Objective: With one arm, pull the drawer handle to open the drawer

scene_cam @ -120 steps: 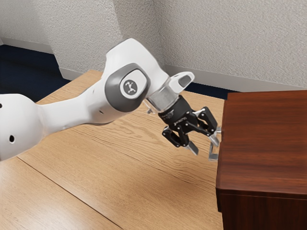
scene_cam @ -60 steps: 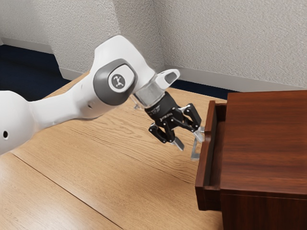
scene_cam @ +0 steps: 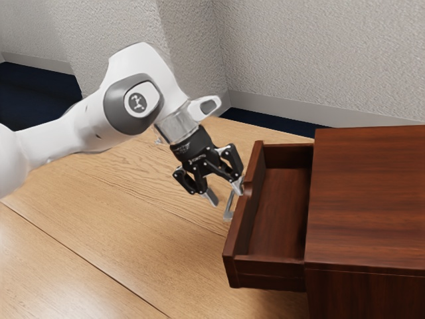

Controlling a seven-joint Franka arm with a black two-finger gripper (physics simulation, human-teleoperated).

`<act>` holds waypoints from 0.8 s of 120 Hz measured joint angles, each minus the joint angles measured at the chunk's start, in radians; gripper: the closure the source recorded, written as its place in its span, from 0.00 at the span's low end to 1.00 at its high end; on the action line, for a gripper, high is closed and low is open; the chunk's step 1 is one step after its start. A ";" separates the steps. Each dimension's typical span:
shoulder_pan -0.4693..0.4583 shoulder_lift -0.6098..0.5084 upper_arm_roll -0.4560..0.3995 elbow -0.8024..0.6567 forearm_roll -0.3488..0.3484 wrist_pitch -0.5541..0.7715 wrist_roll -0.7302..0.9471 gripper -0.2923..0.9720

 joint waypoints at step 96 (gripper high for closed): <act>0.061 -0.054 0.019 -0.003 0.125 -0.174 0.089 0.45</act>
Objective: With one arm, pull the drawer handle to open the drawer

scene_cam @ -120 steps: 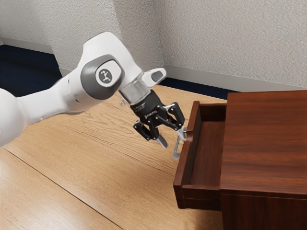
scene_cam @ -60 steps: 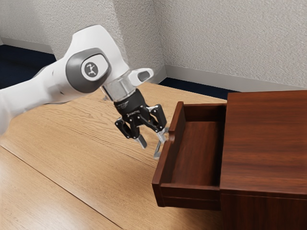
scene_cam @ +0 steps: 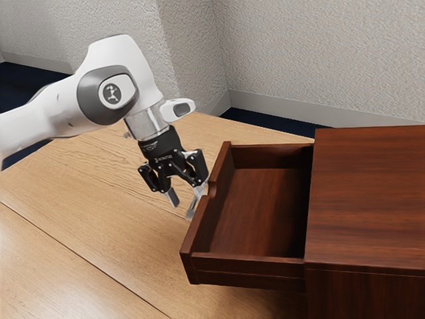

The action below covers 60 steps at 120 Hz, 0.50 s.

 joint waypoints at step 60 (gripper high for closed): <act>-0.057 -0.059 0.056 0.104 0.019 -0.038 0.035 0.30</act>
